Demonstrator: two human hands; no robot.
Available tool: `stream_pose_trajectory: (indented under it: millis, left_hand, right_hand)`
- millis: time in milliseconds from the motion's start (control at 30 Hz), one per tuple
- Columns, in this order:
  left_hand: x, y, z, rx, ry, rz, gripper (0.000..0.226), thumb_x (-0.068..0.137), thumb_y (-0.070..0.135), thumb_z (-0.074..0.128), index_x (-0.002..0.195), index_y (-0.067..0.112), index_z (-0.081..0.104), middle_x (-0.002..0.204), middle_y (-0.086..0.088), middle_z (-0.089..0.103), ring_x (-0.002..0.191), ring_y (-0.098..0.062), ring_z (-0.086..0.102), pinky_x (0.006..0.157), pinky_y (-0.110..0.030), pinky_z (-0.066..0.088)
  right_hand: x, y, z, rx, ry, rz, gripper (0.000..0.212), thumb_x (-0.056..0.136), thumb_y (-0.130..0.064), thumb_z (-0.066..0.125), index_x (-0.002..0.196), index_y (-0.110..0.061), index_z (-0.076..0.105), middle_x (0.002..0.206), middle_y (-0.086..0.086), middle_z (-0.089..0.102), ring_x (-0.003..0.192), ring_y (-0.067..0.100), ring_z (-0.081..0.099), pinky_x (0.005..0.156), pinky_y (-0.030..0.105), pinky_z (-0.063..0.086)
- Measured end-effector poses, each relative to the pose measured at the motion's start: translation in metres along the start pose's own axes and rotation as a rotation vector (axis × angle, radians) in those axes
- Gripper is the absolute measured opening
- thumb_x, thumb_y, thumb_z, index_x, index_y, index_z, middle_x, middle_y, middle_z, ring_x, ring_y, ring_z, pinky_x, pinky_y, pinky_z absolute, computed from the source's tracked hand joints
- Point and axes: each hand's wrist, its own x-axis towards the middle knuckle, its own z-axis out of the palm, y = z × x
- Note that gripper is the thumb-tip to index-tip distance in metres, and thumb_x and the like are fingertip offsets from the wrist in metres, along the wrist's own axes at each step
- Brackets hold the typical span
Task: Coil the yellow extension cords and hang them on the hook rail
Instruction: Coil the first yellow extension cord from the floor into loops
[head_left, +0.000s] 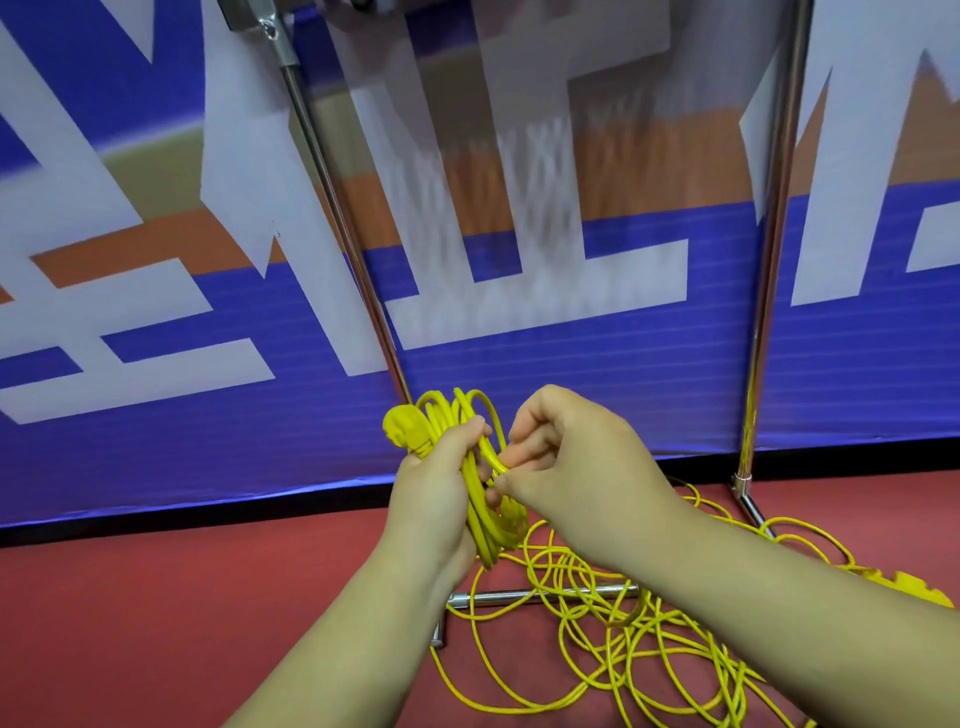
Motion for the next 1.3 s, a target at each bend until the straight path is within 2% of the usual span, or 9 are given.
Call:
stream_pose_trajectory:
  millis: [133,300,433,533,667,767,933,1133,1300]
  left_hand:
    - [-0.001,0.011,-0.001,-0.027,0.020,0.099,0.014,0.091,0.014,0.063,0.079,0.014,0.058,0.069,-0.013,0.042,0.058,-0.022,0.047,0.062,-0.037,0.043]
    - [0.000,0.034,-0.013,-0.090,0.039,0.161,0.020,0.095,0.020,0.058,0.077,0.014,0.056,0.063,-0.006,0.039,0.045,-0.017,0.045,0.045,-0.023,0.043]
    - [-0.003,0.045,-0.022,-0.153,0.022,0.175,0.028,0.099,0.020,0.053,0.072,0.014,0.058,0.062,-0.001,0.051,0.054,-0.013,0.056,0.054,-0.027,0.049]
    - [-0.005,0.051,-0.026,-0.246,-0.026,0.153,0.036,0.101,0.022,0.050,0.067,0.017,0.060,0.069,0.001,0.060,0.071,-0.017,0.067,0.070,-0.035,0.055]
    - [-0.009,0.058,-0.029,-0.276,-0.005,0.130,0.029,0.102,0.024,0.049,0.075,0.018,0.055,0.063,0.002,0.063,0.061,-0.017,0.069,0.064,-0.030,0.057]
    - [-0.009,0.064,-0.037,-0.302,0.013,0.125,0.026,0.102,0.025,0.050,0.077,0.018,0.056,0.060,0.004,0.059,0.054,-0.012,0.065,0.056,-0.025,0.056]
    - [-0.009,0.071,-0.050,-0.384,-0.018,0.108,0.026,0.101,0.023,0.049,0.076,0.020,0.053,0.056,0.009,0.048,0.044,-0.005,0.048,0.046,-0.019,0.044]
    - [0.000,0.064,-0.077,-0.278,-0.031,0.081,0.036,0.101,0.021,0.050,0.066,0.021,0.042,0.049,0.009,0.029,0.035,-0.003,0.030,0.039,-0.019,0.035]
    - [-0.001,0.049,-0.086,0.057,-0.037,0.151,0.010,0.094,0.018,0.062,0.084,0.016,0.061,0.050,0.005,0.030,0.035,-0.007,0.028,0.040,-0.021,0.032]
  right_hand:
    - [-0.002,0.011,0.008,0.019,-0.029,-0.046,0.035,0.074,-0.006,0.076,0.079,-0.025,0.047,0.081,-0.005,0.070,0.068,0.005,0.067,0.069,0.033,0.056]
    - [-0.004,0.038,0.012,0.037,-0.194,0.002,0.031,0.077,-0.005,0.073,0.083,-0.020,0.047,0.084,0.005,0.072,0.065,0.015,0.061,0.070,0.042,0.054]
    - [0.003,0.056,0.015,0.046,-0.204,0.041,0.034,0.076,-0.011,0.080,0.085,-0.021,0.049,0.089,-0.001,0.071,0.079,0.028,0.069,0.074,0.045,0.056]
    - [0.006,0.066,0.020,0.040,-0.243,0.076,0.037,0.075,-0.017,0.083,0.087,-0.020,0.048,0.094,-0.004,0.070,0.086,0.025,0.069,0.077,0.043,0.057]
    - [0.010,0.080,0.030,-0.003,-0.302,0.066,0.038,0.080,-0.022,0.081,0.088,-0.023,0.044,0.102,-0.007,0.069,0.081,0.002,0.061,0.074,0.027,0.049]
    - [0.014,0.090,0.036,-0.020,-0.415,0.114,0.033,0.088,-0.024,0.073,0.086,-0.019,0.041,0.073,-0.014,0.064,0.058,0.006,0.045,0.062,0.025,0.040]
    - [0.014,0.099,0.032,0.047,-0.619,0.343,0.056,0.074,-0.065,0.072,0.079,-0.020,0.040,0.070,0.002,0.070,0.071,0.020,0.056,0.065,0.036,0.038]
    - [0.029,0.080,0.016,0.193,-0.310,0.403,0.035,0.087,-0.038,0.072,0.075,-0.020,0.045,0.058,0.006,0.042,0.050,0.019,0.043,0.052,0.030,0.032]
    - [0.037,0.050,-0.004,0.517,-0.138,0.350,0.016,0.091,0.003,0.057,0.081,-0.009,0.059,0.066,0.007,0.057,0.055,0.013,0.047,0.063,0.029,0.045]
